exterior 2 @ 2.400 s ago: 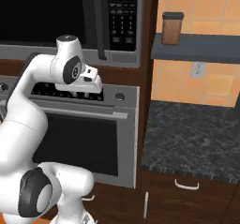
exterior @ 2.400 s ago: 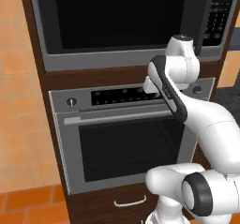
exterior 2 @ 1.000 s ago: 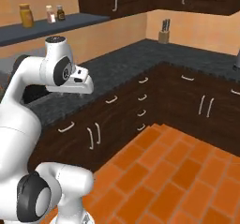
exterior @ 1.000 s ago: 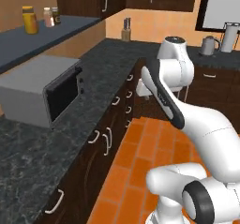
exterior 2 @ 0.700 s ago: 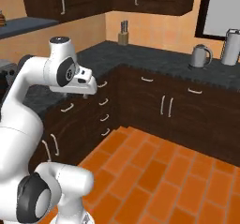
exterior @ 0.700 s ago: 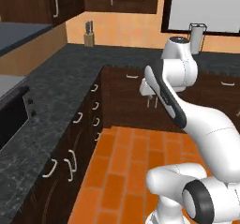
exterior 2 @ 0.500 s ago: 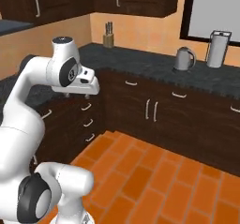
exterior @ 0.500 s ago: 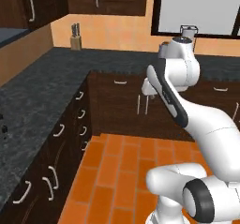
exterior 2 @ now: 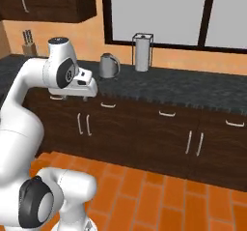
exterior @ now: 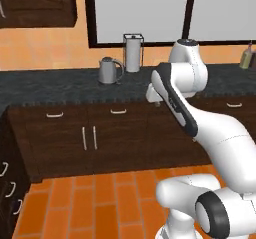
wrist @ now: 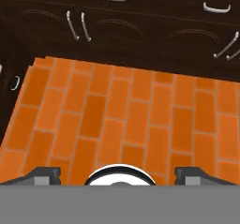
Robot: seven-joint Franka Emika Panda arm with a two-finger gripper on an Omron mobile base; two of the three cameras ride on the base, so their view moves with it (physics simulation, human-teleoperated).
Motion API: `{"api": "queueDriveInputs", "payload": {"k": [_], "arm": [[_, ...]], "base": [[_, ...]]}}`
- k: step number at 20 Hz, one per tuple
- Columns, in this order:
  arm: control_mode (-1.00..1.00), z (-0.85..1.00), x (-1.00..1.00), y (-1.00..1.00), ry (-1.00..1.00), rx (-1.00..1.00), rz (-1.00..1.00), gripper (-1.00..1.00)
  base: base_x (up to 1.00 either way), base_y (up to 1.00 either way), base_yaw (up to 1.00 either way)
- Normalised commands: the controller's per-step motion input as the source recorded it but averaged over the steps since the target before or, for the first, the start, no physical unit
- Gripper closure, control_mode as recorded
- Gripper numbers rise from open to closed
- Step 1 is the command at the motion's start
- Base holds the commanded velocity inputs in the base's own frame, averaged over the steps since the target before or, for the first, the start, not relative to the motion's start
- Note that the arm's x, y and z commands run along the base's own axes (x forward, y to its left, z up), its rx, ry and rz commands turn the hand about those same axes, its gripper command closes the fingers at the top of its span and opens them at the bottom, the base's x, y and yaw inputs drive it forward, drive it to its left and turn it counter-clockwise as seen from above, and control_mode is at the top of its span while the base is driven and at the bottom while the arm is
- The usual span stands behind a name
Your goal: Navigate to the coffee machine.
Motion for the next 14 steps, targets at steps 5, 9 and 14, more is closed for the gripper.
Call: {"api": "queueDriveInputs", "payload": {"k": [5,9,14], "arm": [[1.0,0.0,0.0,0.0,0.0,0.0,0.0,-1.0],[1.0,0.0,0.0,0.0,0.0,0.0,0.0,-1.0],[1.0,0.0,0.0,0.0,0.0,0.0,0.0,-1.0]], "base": [[0.82,-0.96,-0.38],[0.89,-0.53,-0.1],[0.97,-0.37,0.0]]}}
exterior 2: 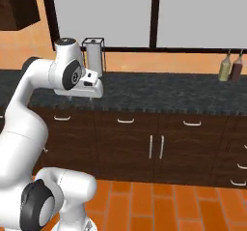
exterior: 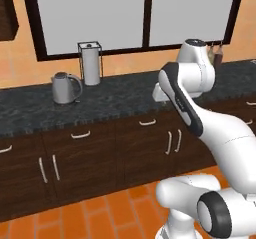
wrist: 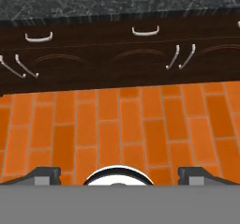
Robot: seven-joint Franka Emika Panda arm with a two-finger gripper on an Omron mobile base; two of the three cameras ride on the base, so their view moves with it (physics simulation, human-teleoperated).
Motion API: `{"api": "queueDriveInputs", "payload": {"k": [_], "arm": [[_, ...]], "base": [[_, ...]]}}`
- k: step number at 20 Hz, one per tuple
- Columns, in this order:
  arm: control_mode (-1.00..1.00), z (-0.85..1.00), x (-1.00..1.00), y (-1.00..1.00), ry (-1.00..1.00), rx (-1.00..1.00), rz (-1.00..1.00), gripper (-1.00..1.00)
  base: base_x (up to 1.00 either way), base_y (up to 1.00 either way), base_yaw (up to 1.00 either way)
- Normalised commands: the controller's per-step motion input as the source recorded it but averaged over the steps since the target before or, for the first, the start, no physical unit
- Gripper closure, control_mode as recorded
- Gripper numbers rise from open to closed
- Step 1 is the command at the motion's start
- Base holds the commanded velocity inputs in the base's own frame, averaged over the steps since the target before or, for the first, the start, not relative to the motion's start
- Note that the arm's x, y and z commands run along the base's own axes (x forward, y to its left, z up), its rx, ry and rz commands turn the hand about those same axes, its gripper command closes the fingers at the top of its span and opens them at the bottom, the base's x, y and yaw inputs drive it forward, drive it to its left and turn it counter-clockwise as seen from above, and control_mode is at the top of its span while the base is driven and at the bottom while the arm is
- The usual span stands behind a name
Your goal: Navigate to the coffee machine.
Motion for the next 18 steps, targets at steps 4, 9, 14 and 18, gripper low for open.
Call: {"api": "queueDriveInputs", "payload": {"k": [4,9,14,18], "arm": [[1.0,0.0,0.0,0.0,0.0,0.0,0.0,-1.0],[1.0,0.0,0.0,0.0,0.0,0.0,0.0,-1.0],[1.0,0.0,0.0,0.0,0.0,0.0,0.0,-1.0],[1.0,0.0,0.0,0.0,0.0,0.0,0.0,-1.0]], "base": [[1.0,-0.54,0.0],[0.82,-0.83,-0.32],[0.54,-0.53,-0.73],[0.56,-0.57,-0.72]]}}
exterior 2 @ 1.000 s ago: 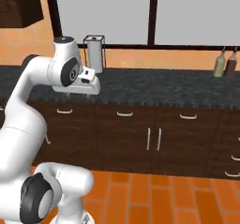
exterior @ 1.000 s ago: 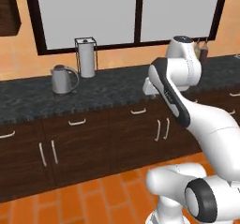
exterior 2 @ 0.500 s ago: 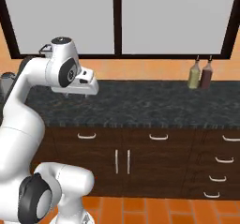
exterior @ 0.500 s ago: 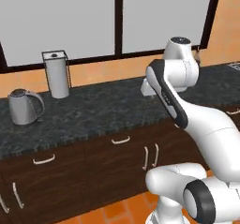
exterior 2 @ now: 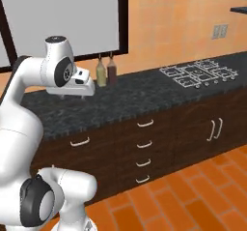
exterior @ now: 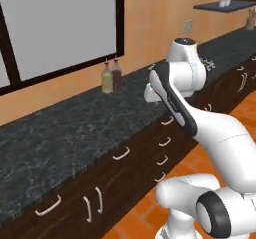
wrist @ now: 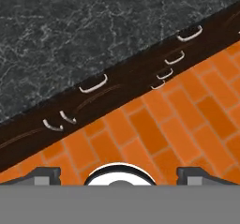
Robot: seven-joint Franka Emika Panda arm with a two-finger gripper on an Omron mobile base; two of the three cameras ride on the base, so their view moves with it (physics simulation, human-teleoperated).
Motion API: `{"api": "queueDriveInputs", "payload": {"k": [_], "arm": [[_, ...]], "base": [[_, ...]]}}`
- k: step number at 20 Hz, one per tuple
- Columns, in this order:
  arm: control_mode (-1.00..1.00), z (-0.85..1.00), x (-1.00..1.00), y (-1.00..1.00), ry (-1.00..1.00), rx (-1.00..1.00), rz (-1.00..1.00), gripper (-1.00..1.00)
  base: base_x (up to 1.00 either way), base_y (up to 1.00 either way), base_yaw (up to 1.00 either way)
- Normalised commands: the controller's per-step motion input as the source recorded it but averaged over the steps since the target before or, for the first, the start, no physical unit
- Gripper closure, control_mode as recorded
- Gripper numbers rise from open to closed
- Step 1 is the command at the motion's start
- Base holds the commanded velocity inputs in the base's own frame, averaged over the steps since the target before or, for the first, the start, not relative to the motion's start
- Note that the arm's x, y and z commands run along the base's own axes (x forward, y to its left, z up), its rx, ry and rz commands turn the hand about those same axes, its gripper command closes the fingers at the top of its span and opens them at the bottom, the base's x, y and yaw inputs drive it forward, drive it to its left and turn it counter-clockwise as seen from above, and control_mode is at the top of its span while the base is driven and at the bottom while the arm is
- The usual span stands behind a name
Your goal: Navigate to the coffee machine.
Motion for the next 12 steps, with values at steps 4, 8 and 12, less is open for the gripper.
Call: {"api": "queueDriveInputs", "payload": {"k": [4,8,12], "arm": [[1.0,0.0,0.0,0.0,0.0,0.0,0.0,-1.0],[1.0,0.0,0.0,0.0,0.0,0.0,0.0,-1.0],[1.0,0.0,0.0,0.0,0.0,0.0,0.0,-1.0]], "base": [[0.84,-0.82,-0.57],[0.94,-0.93,-0.49],[0.99,-0.93,-0.45]]}}
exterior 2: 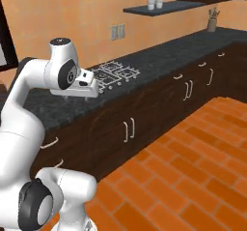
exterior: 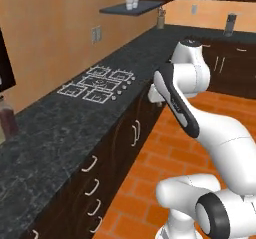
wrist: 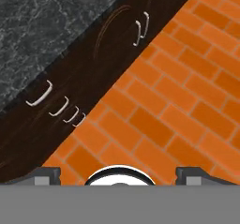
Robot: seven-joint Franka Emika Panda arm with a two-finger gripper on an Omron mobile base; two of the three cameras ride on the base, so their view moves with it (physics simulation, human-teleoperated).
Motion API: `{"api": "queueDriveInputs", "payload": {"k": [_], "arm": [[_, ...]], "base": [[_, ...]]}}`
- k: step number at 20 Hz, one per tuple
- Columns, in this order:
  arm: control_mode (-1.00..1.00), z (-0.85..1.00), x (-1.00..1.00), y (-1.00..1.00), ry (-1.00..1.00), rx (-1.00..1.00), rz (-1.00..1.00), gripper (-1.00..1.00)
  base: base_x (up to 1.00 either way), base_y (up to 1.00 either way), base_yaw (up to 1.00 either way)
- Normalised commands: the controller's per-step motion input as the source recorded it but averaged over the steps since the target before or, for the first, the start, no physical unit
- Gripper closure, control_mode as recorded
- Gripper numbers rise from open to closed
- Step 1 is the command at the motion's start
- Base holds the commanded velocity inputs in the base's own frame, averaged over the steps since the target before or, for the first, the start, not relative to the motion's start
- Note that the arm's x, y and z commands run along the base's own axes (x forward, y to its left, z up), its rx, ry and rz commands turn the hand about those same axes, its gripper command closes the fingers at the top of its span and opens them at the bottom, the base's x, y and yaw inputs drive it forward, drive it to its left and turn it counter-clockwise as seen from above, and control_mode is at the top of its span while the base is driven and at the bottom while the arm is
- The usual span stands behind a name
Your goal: Navigate to the coffee machine.
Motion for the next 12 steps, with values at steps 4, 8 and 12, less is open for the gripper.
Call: {"api": "queueDriveInputs", "payload": {"k": [4,8,12], "arm": [[1.0,0.0,0.0,0.0,0.0,0.0,0.0,-1.0],[1.0,0.0,0.0,0.0,0.0,0.0,0.0,-1.0],[1.0,0.0,0.0,0.0,0.0,0.0,0.0,-1.0]], "base": [[0.96,-0.91,-0.45],[1.0,-0.81,-0.42],[1.0,-0.68,-0.38]]}}
